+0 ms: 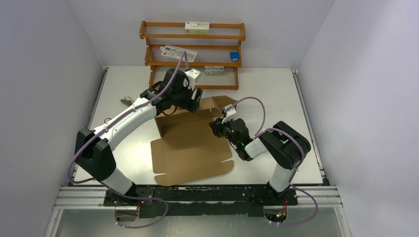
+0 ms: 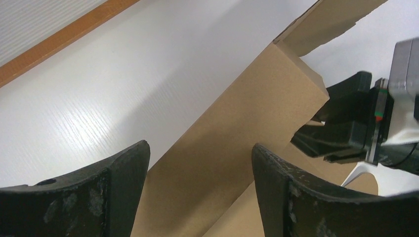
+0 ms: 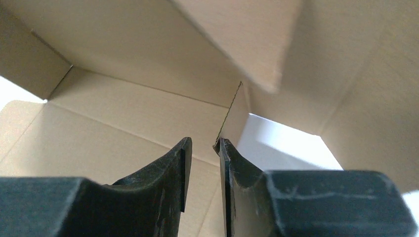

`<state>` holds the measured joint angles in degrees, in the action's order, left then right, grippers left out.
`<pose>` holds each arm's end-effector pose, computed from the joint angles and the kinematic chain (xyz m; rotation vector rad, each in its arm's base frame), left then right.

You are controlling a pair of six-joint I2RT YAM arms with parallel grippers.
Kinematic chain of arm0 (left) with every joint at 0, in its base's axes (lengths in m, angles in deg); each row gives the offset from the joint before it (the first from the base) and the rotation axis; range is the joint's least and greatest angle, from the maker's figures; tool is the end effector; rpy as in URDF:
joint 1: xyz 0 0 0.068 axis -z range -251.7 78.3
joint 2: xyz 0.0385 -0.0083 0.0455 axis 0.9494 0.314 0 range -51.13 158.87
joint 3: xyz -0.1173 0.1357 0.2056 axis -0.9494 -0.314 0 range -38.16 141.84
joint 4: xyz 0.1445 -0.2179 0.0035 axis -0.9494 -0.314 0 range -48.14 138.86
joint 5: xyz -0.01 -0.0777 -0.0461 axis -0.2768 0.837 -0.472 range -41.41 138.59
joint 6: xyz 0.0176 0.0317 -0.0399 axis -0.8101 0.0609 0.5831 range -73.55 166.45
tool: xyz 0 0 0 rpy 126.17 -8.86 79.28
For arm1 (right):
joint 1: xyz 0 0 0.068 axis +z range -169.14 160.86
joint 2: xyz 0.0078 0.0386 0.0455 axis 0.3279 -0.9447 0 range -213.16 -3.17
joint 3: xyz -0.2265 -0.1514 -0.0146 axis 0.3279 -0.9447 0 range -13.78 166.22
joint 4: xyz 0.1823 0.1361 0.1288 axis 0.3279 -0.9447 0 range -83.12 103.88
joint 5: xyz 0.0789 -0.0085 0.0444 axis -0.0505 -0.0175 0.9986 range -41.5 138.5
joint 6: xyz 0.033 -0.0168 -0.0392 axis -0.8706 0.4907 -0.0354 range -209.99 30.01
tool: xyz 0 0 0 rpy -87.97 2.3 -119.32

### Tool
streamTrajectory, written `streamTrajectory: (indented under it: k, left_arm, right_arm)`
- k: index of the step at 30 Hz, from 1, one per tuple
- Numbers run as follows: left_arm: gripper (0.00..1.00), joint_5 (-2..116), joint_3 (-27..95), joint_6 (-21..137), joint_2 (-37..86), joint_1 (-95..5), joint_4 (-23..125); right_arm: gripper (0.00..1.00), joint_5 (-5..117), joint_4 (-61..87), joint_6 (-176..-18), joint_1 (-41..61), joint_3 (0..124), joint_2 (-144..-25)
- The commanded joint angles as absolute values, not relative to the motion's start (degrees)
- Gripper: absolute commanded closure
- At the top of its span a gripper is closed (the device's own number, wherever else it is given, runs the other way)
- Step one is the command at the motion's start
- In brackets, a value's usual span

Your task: Fold the paper box

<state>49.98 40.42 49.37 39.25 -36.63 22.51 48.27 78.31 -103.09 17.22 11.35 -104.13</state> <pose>0.2942 -0.2076 0.3185 0.6399 2.1726 -0.3843 0.2383 0.1752 0.1282 -0.3623 1.7753 0.6169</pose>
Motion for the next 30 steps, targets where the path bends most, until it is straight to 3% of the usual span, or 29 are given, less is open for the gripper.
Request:
streamTrajectory:
  k: [1, 9, 18, 24, 30]
  left_arm:
    - [0.20, 51.55, 39.45, 49.58, 38.12, -36.98, 22.59]
    - [0.21, 50.44, 39.10, 49.48, 38.21, -37.15, 22.40]
    - [0.21, 50.70, 38.35, 49.57, 37.05, -38.38, 23.20]
    - [0.21, 50.78, 38.52, 49.22, 37.35, -38.54, 22.72]
    - [0.21, 51.23, 38.53, 48.99, 37.03, -38.56, 22.52]
  right_arm:
    - [0.69, 51.40, 79.07, -92.06, 19.61, 13.37, -102.25]
    - [0.67, 51.26, 71.98, -89.24, 20.20, 13.84, -97.11]
    - [0.53, 52.19, 48.48, -93.34, 20.74, 13.58, -78.48]
    - [0.46, 48.71, 24.64, -88.91, 20.59, 23.29, -68.81]
    - [0.40, 42.37, 6.58, -81.82, 18.47, 38.03, -71.42]
